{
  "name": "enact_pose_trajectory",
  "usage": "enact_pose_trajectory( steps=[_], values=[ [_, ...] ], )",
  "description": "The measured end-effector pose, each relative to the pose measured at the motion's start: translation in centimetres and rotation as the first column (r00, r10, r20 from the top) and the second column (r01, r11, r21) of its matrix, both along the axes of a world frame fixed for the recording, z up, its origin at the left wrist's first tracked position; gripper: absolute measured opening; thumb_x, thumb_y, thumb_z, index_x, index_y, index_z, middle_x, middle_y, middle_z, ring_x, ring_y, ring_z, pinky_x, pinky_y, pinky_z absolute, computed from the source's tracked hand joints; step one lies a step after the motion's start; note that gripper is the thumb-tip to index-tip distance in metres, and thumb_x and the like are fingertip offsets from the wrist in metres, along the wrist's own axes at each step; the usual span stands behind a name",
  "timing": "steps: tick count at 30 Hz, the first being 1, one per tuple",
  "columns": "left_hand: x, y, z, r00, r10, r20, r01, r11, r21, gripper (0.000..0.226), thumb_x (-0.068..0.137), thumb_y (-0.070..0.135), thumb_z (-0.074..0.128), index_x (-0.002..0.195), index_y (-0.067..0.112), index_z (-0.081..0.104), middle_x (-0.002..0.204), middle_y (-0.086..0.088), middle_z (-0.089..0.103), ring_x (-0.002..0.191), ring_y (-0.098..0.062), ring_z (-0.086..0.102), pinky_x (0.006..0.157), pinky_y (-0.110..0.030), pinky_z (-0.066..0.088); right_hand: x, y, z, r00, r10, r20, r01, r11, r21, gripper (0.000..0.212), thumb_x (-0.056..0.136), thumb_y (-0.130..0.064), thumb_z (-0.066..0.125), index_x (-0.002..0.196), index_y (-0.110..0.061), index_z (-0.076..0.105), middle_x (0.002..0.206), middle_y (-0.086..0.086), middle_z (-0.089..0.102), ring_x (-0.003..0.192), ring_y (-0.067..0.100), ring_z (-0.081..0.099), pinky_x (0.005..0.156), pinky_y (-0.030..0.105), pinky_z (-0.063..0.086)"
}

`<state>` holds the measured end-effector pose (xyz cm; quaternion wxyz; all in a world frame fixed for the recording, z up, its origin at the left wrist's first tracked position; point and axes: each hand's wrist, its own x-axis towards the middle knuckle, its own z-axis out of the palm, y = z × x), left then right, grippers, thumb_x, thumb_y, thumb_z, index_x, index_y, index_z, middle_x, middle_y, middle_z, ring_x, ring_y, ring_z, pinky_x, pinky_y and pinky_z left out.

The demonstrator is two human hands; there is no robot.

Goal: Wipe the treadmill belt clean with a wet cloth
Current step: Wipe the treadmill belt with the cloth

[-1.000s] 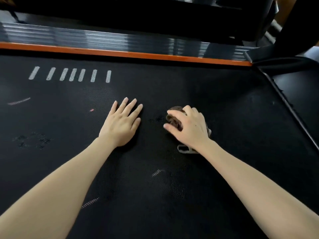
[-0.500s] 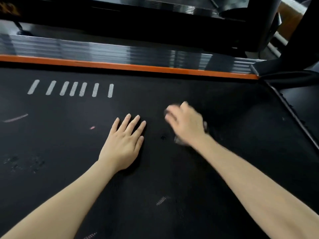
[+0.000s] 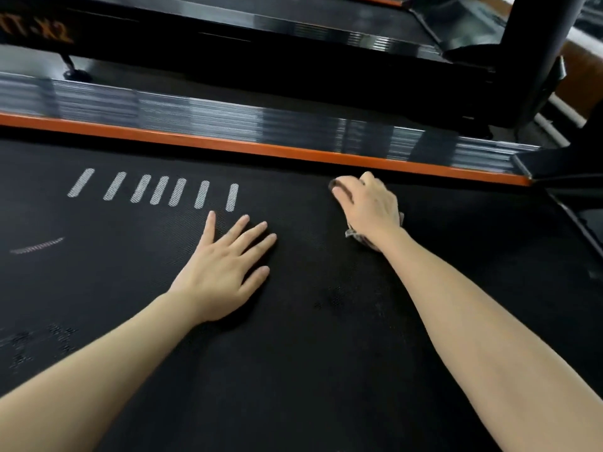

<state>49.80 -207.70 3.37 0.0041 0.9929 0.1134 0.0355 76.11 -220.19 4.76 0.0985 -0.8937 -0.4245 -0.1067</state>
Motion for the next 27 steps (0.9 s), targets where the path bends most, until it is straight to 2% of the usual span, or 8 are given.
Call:
enact_pose_trajectory(
  steps=[4, 6, 9, 11, 13, 15, 18, 27],
  values=[
    [0.0, -0.1, -0.3, 0.999, -0.019, 0.042, 0.019, 1.0, -0.003, 0.061, 0.094, 0.051, 0.019, 0.142, 0.02, 0.042, 0.147, -0.003, 0.042, 0.139, -0.029, 0.032, 0.11, -0.066, 0.011, -1.1, 1.3, 0.1, 0.998, -0.065, -0.013, 0.065, 0.998, 0.013, 0.035, 0.098, -0.046, 0.037, 0.122, -0.028, 0.056, 0.109, 0.006, 0.054, 0.102, 0.026, 0.052, 0.076, 0.034, 0.039],
    [0.1, -0.1, -0.2, 0.999, -0.012, 0.05, 0.013, 1.0, -0.013, 0.061, 0.094, 0.051, 0.02, 0.141, 0.021, 0.044, 0.146, -0.003, 0.044, 0.138, -0.029, 0.034, 0.109, -0.067, 0.013, -4.1, 1.0, 0.1, 0.995, 0.103, 0.001, -0.103, 0.993, 0.048, 0.036, 0.096, -0.048, 0.041, 0.118, -0.028, 0.06, 0.103, 0.006, 0.056, 0.096, 0.026, 0.056, 0.071, 0.034, 0.043],
    [0.0, -0.1, -0.1, 0.995, -0.003, 0.096, 0.005, 1.0, -0.025, 0.059, 0.091, 0.049, 0.027, 0.136, 0.017, 0.051, 0.14, -0.003, 0.05, 0.134, -0.029, 0.041, 0.109, -0.067, 0.014, -9.1, -0.6, -0.1, 0.919, 0.393, 0.015, -0.393, 0.916, 0.079, 0.042, 0.09, -0.051, 0.04, 0.112, -0.025, 0.066, 0.089, 0.004, 0.057, 0.08, 0.022, 0.059, 0.056, 0.031, 0.046],
    [-0.3, -0.1, 0.0, 0.989, 0.024, 0.145, -0.023, 1.0, -0.014, 0.058, 0.088, 0.046, 0.032, 0.13, 0.013, 0.057, 0.134, -0.002, 0.056, 0.128, -0.031, 0.048, 0.109, -0.067, 0.013, -8.9, -1.2, 0.1, 0.891, 0.453, -0.009, -0.452, 0.891, 0.038, 0.042, 0.09, -0.052, 0.042, 0.115, -0.028, 0.065, 0.087, 0.0, 0.056, 0.079, 0.019, 0.059, 0.054, 0.028, 0.044],
    [-0.4, -0.2, 0.0, 0.982, 0.042, 0.183, -0.043, 0.999, 0.001, 0.057, 0.088, 0.044, 0.034, 0.127, 0.012, 0.059, 0.13, -0.001, 0.059, 0.123, -0.034, 0.051, 0.109, -0.067, 0.01, -5.9, -0.8, 0.3, 0.95, 0.31, -0.02, -0.311, 0.95, -0.01, 0.037, 0.093, -0.052, 0.042, 0.12, -0.036, 0.06, 0.094, 0.0, 0.055, 0.09, 0.021, 0.058, 0.064, 0.032, 0.046],
    [-0.5, -0.3, -0.1, 0.977, 0.047, 0.209, -0.047, 0.999, -0.006, 0.056, 0.087, 0.043, 0.035, 0.126, 0.012, 0.06, 0.129, -0.001, 0.06, 0.122, -0.036, 0.052, 0.109, -0.067, 0.01, -1.9, -0.1, 0.5, 0.999, 0.034, -0.014, -0.034, 0.999, -0.021, 0.036, 0.096, -0.051, 0.038, 0.124, -0.035, 0.055, 0.102, 0.003, 0.054, 0.098, 0.025, 0.056, 0.071, 0.034, 0.042],
    [-0.3, -0.2, -0.1, 0.975, 0.038, 0.219, -0.036, 0.999, -0.014, 0.056, 0.086, 0.042, 0.036, 0.126, 0.011, 0.06, 0.129, -0.003, 0.06, 0.121, -0.038, 0.052, 0.108, -0.068, 0.014, 0.1, 1.4, 0.6, 0.987, -0.158, -0.002, 0.158, 0.987, -0.022, 0.037, 0.099, -0.046, 0.036, 0.125, -0.026, 0.054, 0.111, 0.008, 0.053, 0.101, 0.029, 0.054, 0.076, 0.036, 0.039],
    [-0.3, 0.1, -0.2, 0.978, 0.035, 0.207, -0.028, 0.999, -0.038, 0.054, 0.085, 0.041, 0.036, 0.125, 0.013, 0.061, 0.129, -0.001, 0.06, 0.123, -0.035, 0.051, 0.108, -0.068, 0.016, -7.3, 9.3, 0.2, 0.981, 0.188, -0.054, -0.185, 0.981, 0.051, 0.035, 0.098, -0.046, 0.039, 0.123, -0.028, 0.054, 0.108, 0.007, 0.054, 0.096, 0.026, 0.057, 0.074, 0.038, 0.047]
  ],
)
